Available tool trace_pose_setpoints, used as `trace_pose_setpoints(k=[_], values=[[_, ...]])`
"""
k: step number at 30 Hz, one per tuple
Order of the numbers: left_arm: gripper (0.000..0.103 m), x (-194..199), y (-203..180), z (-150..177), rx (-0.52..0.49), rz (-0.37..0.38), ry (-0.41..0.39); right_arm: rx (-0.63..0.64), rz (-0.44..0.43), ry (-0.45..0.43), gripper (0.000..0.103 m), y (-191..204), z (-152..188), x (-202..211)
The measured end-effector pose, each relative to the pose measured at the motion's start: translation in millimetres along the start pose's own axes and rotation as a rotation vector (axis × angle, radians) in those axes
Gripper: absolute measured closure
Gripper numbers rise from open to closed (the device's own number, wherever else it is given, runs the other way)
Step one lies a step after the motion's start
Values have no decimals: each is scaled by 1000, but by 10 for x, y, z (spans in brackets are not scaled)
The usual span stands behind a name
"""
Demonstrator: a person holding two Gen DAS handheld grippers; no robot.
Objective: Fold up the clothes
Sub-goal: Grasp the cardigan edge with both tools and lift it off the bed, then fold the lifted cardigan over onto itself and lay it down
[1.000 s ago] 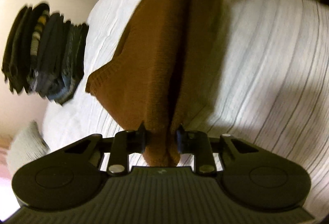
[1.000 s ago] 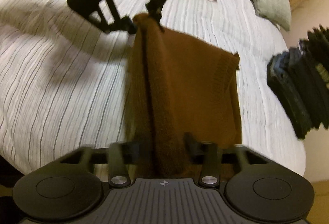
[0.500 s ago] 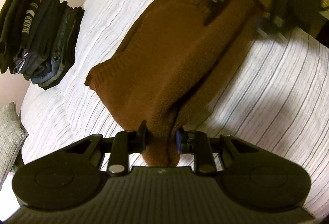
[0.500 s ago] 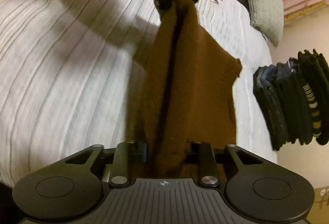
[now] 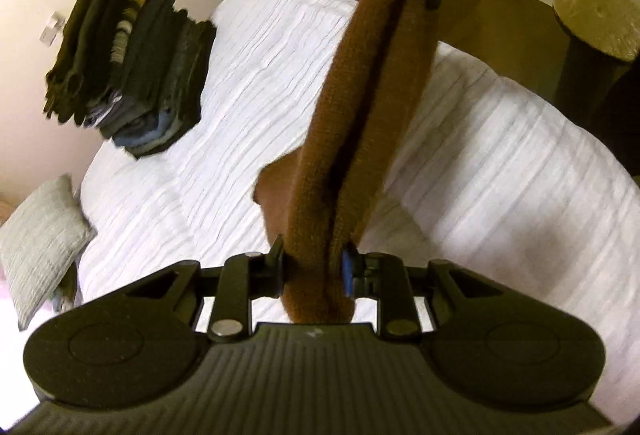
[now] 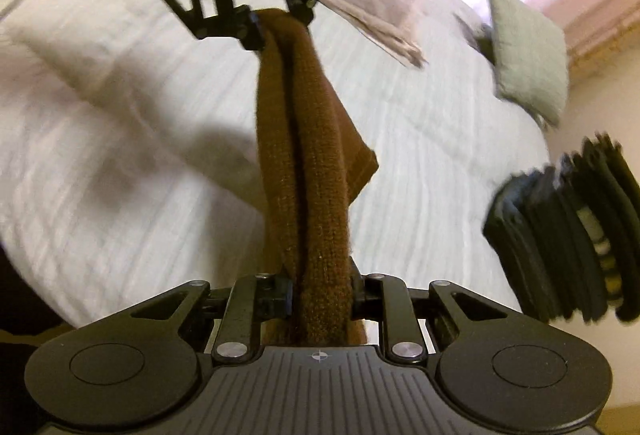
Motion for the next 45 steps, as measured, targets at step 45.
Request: trace_pose_setpoints(k=[45], values=[[62,-2297,1390,-1837,-445,541,98,-1636,-591,6,76,-1401,1918,-1069]])
Point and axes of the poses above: each gripper's, at about its wrist camera, not at the fingertips, and x roughly against the way its jaws point, y to its left, z to its underside, the point moved 1 cm from there along -x, roughly the way its jaws point, and after that the axes turned 14 degrees about -x, right-handed, at the moved point
